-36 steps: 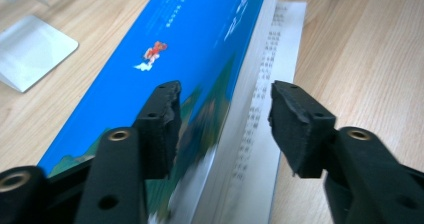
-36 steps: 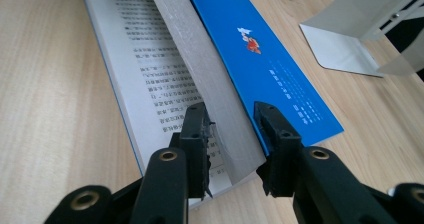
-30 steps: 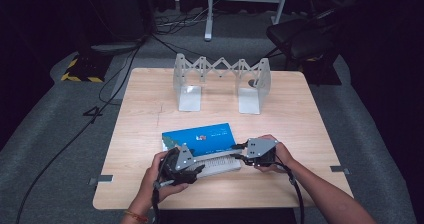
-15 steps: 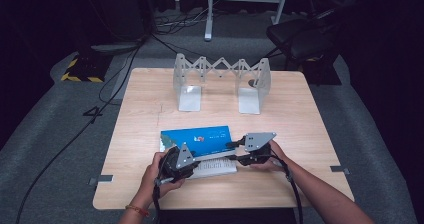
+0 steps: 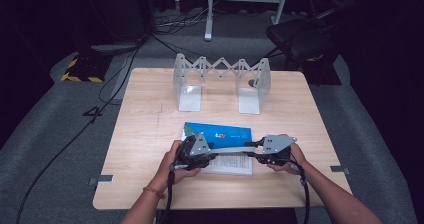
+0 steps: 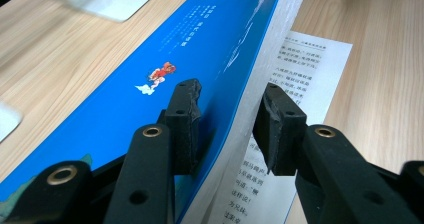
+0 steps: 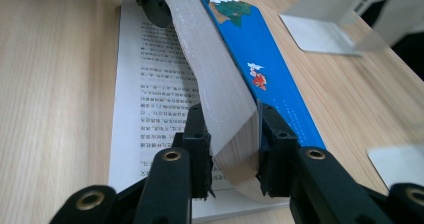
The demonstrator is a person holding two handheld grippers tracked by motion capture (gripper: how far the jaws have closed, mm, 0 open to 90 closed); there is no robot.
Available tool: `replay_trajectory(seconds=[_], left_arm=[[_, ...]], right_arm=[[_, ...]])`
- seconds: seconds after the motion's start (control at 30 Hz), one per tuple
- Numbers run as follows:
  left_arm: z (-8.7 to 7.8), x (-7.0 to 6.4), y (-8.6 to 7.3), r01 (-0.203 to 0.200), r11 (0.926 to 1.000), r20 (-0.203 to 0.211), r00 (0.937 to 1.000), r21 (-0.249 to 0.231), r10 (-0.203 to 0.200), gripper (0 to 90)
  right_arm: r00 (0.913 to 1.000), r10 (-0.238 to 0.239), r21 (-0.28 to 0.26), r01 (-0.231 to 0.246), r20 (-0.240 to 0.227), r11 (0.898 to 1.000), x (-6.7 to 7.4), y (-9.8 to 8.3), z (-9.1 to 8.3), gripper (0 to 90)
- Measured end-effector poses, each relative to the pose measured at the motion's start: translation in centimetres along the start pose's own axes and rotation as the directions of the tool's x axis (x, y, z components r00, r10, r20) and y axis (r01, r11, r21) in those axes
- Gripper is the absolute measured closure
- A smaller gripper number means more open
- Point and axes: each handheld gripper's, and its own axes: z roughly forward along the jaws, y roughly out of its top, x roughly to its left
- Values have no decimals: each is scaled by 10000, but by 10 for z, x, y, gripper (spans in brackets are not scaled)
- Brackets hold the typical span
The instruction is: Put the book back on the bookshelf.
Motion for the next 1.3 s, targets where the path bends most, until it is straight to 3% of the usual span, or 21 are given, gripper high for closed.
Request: replay_trajectory(seconds=[0.03,0.1,0.27,0.33,0.37,0.53,0.67,0.7,0.73,0.77,0.83,0.87,0.9,1.0,1.07,1.13,1.17,1.2,1.23,1.27,1.3], left_arm=[[11,0,8,-99,9999,67,9999,-34,99,631],[19,-2,14,-41,10000,37,10000,45,40,610],[28,-14,25,274,9996,-71,9996,63,-274,474],[32,-20,28,126,9997,-98,9999,210,-123,420],[38,-27,31,-229,9988,-281,9993,423,241,377],[41,-28,29,-92,9993,-688,9976,361,116,426],[44,-30,31,-379,9980,-911,9949,510,425,445],[44,-31,31,-468,9978,-978,9939,471,513,466],[44,-30,30,-484,9978,-990,9937,461,528,557],[44,-28,29,-437,9980,-799,9957,462,473,622],[44,-28,27,-471,9979,-686,9964,441,500,643],[44,-28,27,-474,9980,-662,9965,428,502,645],[44,-27,26,-466,9983,-678,9965,356,490,648],[41,-24,25,-154,9999,-674,9976,-17,153,662],[38,-20,23,208,9986,-697,9973,-480,-241,684],[36,-20,22,292,9969,-718,9968,-733,-345,699],[36,-20,22,292,9969,-718,9968,-733,-345,704],[36,-19,20,365,9954,-748,9963,-890,-433,704],[34,-18,19,467,9926,-756,9956,-1123,-554,716],[33,-17,18,579,9903,-707,9952,-1266,-672,720],[33,-17,18,579,9903,-707,9952,-1266,-672,724]], right_arm=[[9999,99,66,-99,82,9999,-3,-4,-5,705],[9994,334,186,-337,133,9993,-7,-9,-11,704],[9987,485,443,-490,141,9978,-8,-10,-16,703],[9988,465,476,-472,158,9977,-7,-10,-15,703],[9989,431,510,-441,206,9977,-7,-8,-16,702],[9982,562,682,-576,230,9960,-5,-7,-14,697],[9978,626,715,-640,207,9954,-5,-8,-14,696],[9979,619,710,-632,196,9955,-5,-8,-14,695],[9980,605,695,-617,197,9957,-6,-8,-13,685],[9979,612,677,-625,210,9957,-5,-9,-13,664],[9963,855,460,-855,34,9953,-6,-10,-14,601],[9948,1013,298,-1011,-41,9944,-8,-11,-15,529],[9940,1095,214,-1094,-9,9938,-9,-11,-16,462],[9936,1089,207,-1095,307,9938,-14,-14,-21,395],[9861,1625,-103,-1623,358,9867,-23,-22,-31,373],[9699,2370,-346,-2353,553,9713,-35,-29,-41,361],[9699,2370,-346,-2353,553,9713,-35,-29,-41,361],[9613,2668,-503,-2638,689,9633,-40,-34,-46,361],[9407,3130,-543,-3084,1308,9497,-51,-46,-50,362],[9314,3330,-459,-3299,1471,9429,-55,-52,-50,362],[9314,3330,-459,-3299,1471,9429,-55,-52,-50,362]])
